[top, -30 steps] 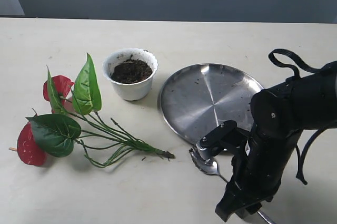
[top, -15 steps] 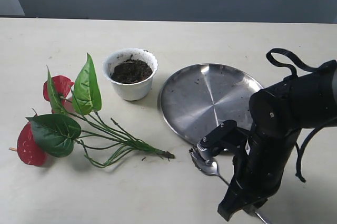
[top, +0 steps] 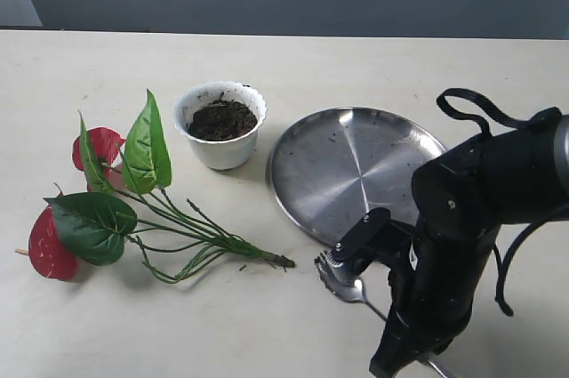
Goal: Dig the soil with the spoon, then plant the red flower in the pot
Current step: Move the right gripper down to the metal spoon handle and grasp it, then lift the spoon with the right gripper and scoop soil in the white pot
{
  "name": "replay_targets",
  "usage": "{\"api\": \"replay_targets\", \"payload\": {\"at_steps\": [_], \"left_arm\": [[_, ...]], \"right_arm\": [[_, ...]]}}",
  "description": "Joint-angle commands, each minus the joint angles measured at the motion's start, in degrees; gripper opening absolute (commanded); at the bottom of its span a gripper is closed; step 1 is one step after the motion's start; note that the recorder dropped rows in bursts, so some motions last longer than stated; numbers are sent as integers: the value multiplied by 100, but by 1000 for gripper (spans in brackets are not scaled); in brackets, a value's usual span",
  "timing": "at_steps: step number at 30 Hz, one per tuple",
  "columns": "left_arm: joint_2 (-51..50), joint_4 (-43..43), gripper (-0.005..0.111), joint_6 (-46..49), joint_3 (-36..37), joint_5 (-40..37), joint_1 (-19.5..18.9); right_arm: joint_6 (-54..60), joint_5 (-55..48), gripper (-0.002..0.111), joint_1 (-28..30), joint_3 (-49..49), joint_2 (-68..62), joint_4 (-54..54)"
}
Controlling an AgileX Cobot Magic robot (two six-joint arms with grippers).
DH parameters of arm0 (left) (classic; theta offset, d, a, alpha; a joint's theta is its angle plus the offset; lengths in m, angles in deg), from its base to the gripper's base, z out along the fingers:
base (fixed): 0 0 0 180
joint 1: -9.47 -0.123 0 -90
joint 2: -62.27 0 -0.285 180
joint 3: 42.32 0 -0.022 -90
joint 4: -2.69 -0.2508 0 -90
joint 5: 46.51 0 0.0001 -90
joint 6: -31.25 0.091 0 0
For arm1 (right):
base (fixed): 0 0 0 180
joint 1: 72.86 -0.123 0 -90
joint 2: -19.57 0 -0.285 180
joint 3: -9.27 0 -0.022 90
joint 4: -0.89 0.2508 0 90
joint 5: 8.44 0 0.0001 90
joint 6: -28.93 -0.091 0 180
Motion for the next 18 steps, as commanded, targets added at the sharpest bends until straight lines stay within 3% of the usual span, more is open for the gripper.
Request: {"api": "replay_targets", "payload": {"at_steps": [1, 11, 14, 18], "left_arm": [[13, 0, 0, -7, -12, 1, 10], [13, 0, 0, -7, -12, 1, 10], [13, 0, 0, -7, -12, 1, 10], [13, 0, 0, -7, -12, 1, 10]], "right_arm": [[34, -189, -1, -228, 88, 126, -44], [-157, -348, -1, -228, 11, 1097, -556], [-301, -576, -1, -228, -326, 1373, -1281], [-936, -738, -1, -228, -1211, 1544, -3046]]}}
